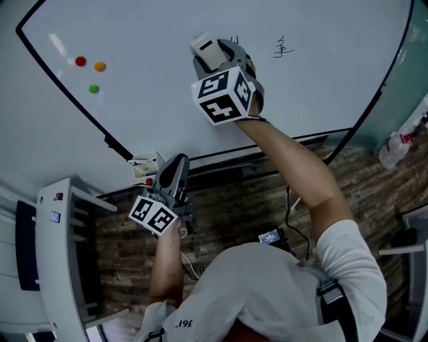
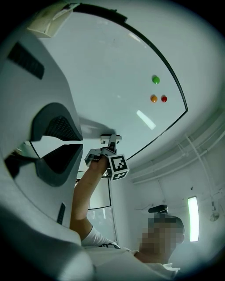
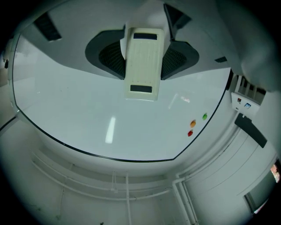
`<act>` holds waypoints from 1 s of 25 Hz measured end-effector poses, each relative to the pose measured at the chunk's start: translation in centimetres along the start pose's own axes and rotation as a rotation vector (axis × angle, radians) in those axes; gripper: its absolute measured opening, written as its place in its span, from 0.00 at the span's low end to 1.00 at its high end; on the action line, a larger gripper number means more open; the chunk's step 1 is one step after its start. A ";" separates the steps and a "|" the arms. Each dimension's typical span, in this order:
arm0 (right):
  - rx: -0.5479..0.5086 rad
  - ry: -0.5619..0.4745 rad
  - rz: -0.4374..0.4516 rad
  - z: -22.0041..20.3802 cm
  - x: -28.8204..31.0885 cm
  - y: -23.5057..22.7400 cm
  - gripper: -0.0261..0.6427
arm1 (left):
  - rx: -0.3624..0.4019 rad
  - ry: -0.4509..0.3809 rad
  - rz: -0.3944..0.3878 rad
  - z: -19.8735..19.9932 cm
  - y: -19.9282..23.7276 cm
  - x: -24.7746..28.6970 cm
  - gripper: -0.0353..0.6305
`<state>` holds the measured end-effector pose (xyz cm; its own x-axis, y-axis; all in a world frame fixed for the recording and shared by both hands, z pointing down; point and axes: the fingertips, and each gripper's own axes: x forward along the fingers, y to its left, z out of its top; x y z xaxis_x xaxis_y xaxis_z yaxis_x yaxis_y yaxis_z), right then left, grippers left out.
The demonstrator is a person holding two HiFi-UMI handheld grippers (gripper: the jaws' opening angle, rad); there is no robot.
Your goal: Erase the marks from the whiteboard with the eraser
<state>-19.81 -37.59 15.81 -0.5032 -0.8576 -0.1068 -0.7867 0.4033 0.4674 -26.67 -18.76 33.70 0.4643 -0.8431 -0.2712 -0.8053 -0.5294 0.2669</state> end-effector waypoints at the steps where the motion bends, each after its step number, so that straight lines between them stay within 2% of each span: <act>1: 0.002 -0.002 0.005 0.2 0.2 0.7 0.44 | 0.000 -0.002 0.007 0.1 0.4 -0.5 0.08; 9: -0.003 0.015 0.010 1.0 1.9 5.1 0.44 | -0.004 -0.008 0.029 0.8 2.1 -2.9 0.08; 18: -0.024 0.063 -0.059 0.1 3.1 5.1 0.44 | -0.012 -0.007 0.027 0.7 2.0 -3.3 0.08; 25: -0.015 0.083 -0.059 -0.3 3.2 4.5 0.44 | -0.017 0.000 0.019 0.2 1.5 -2.7 0.08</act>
<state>-24.88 -38.58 17.81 -0.4248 -0.9032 -0.0619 -0.8082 0.3475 0.4755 -29.19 -17.23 34.64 0.4489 -0.8531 -0.2658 -0.8077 -0.5146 0.2876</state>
